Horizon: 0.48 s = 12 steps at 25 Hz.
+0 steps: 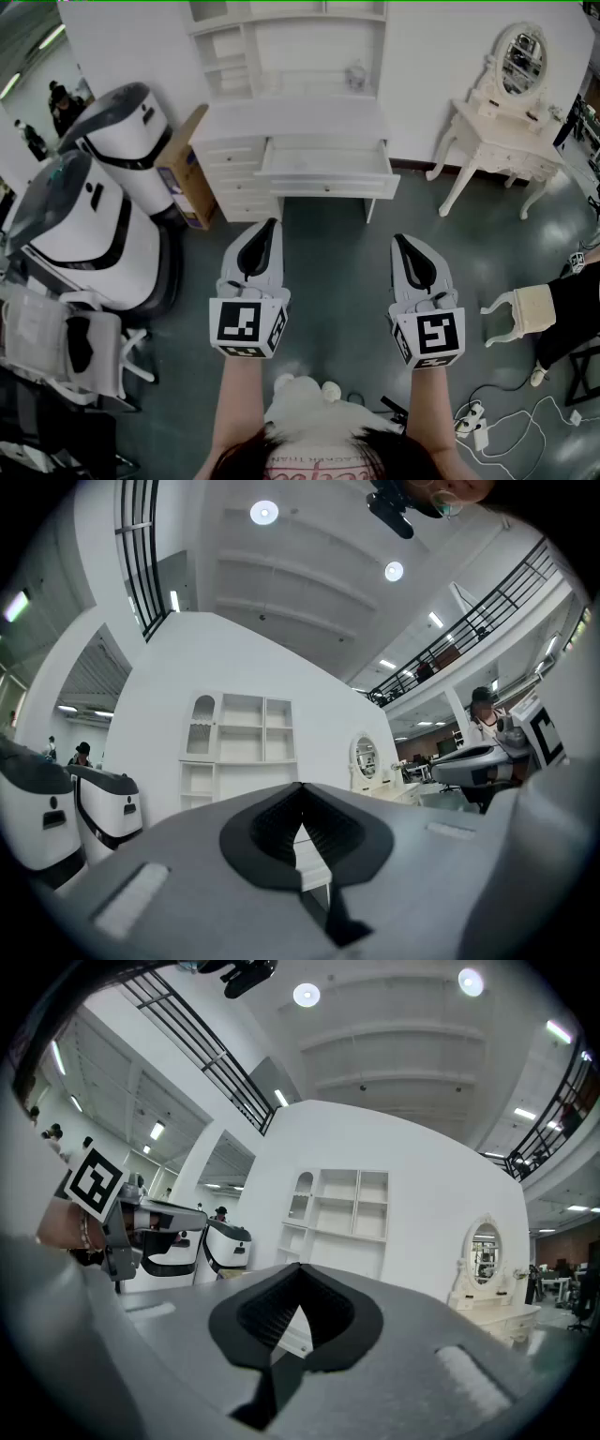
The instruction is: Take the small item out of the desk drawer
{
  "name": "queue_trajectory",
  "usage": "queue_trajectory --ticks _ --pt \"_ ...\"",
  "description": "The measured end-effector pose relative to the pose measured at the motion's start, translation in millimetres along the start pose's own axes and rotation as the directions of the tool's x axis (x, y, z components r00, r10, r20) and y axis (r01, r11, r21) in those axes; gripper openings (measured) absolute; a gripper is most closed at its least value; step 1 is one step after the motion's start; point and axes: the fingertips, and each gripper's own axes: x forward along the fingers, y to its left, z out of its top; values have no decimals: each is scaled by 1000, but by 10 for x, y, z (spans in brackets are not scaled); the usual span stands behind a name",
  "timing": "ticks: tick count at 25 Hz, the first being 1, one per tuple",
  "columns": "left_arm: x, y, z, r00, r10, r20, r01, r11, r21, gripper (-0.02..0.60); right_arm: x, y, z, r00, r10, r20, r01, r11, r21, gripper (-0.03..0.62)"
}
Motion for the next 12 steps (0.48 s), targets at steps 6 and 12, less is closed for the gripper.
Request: queue_trajectory --ticks 6,12 --pt "81 -17 -25 1000 2 0 -2 1000 -4 5 28 -83 -45 1000 -10 2 10 1000 4 2" --pt "257 33 -97 1000 0 7 0 1000 -11 5 167 -127 -81 1000 -5 7 5 1000 -26 2"
